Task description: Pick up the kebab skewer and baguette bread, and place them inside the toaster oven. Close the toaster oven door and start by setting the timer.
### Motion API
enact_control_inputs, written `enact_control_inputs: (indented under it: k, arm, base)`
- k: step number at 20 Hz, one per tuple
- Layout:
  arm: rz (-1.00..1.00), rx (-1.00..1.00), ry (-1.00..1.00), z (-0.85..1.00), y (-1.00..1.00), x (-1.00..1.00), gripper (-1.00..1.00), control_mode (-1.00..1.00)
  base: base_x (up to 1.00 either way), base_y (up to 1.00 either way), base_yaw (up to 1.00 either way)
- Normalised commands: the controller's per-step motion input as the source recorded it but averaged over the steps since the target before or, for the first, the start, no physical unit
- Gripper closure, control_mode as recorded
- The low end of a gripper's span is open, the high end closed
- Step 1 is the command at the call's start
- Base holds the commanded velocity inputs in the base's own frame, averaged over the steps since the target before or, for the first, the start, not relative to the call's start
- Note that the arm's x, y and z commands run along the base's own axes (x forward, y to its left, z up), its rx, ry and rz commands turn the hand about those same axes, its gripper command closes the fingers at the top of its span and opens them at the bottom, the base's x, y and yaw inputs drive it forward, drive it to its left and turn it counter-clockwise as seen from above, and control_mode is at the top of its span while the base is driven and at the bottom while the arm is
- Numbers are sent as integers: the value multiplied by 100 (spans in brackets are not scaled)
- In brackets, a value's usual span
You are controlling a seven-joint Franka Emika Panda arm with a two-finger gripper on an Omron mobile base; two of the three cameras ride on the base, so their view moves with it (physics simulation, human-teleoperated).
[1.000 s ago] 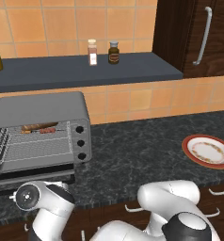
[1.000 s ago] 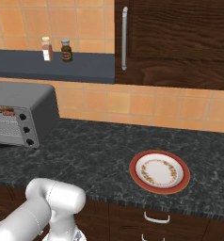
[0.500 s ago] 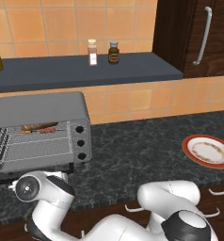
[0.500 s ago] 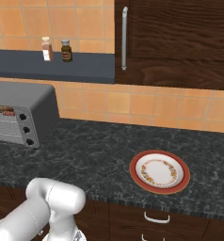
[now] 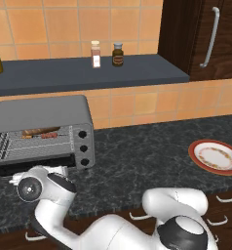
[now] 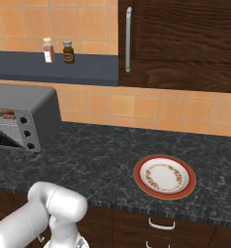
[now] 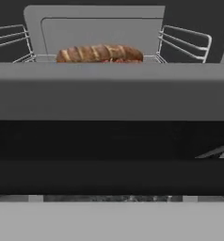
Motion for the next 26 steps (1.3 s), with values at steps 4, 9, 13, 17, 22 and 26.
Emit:
enact_control_inputs:
  k: [4,9,13,17,22,26]
  arm:
    - [3,0,-14,13,0,54,-100,-100]
    - [2,0,-3,4,-2,57,-100,-100]
    - [1,0,0,1,-5,47,-100,-100]
    - [0,0,0,0,-5,43,-100,-100]
    - [0,0,0,0,-7,37,-100,-100]
    - [0,0,0,0,-4,29,-100,-100]
  base:
    - [0,0,0]
    - [0,0,0]
    - [0,0,0]
    - [0,0,0]
    - [0,0,0]
    - [0,0,0]
